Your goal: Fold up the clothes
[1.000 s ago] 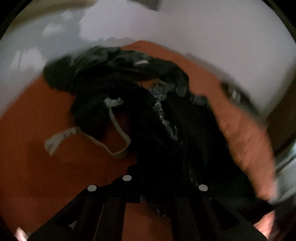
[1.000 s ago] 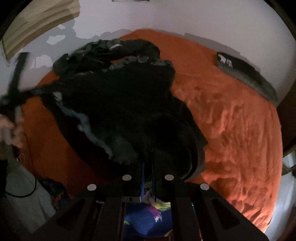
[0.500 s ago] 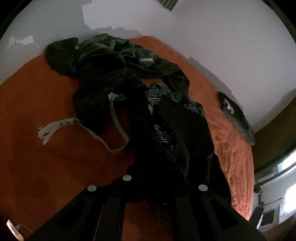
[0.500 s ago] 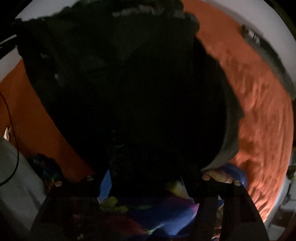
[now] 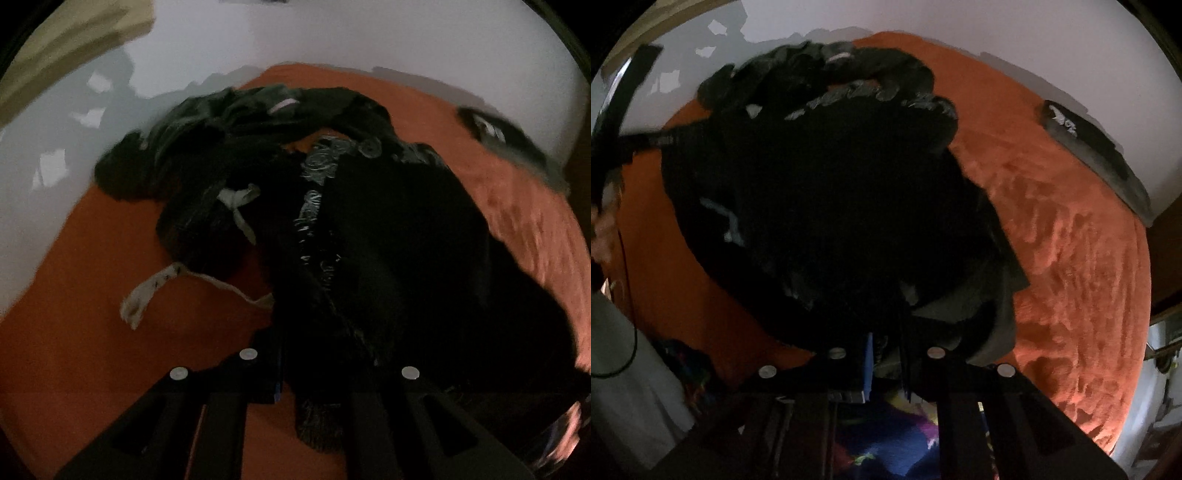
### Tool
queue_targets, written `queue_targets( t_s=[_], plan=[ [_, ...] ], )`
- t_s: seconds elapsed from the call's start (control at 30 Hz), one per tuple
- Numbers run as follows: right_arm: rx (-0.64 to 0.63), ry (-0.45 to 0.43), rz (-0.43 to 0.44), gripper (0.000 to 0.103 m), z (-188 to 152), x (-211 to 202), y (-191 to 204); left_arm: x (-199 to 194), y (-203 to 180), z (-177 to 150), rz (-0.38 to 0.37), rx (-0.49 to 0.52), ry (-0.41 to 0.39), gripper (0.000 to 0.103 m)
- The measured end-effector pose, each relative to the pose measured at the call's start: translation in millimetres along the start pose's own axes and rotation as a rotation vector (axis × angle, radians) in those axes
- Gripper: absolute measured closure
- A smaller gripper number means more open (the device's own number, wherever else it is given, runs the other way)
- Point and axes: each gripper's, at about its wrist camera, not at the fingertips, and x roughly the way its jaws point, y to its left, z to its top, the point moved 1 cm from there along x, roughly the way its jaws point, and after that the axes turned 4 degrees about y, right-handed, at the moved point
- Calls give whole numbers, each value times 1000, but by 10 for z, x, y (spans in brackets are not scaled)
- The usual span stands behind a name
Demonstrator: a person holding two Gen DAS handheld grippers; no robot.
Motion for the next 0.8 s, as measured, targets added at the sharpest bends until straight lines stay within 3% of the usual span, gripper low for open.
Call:
queue_targets(
  t_s=[0.2, 0.37, 0.47, 0.53, 0.6, 0.63, 0.8],
  plan=[
    [-4, -110, -18, 92, 74, -350, 47, 123, -228, -85, 34, 123, 38, 88],
    [-56, -233, -63, 92, 225, -687, 103, 307, -407, -148, -58, 192, 140, 79],
    [-57, -242, -63, 92, 230, -722, 85, 352, -538, -194, -68, 239, 159, 78],
    [-56, -244, -62, 92, 228, -736, 70, 324, -579, -200, -76, 262, 126, 78],
    [-55, -246, -61, 92, 227, -749, 55, 260, -512, -165, -135, 218, 97, 86],
    [-54, -247, -60, 92, 226, -756, 48, 227, -425, -127, -182, 161, 90, 94],
    [48, -194, -44, 92, 137, -614, -210, -50, 147, 78, -297, -119, -17, 96]
  ],
)
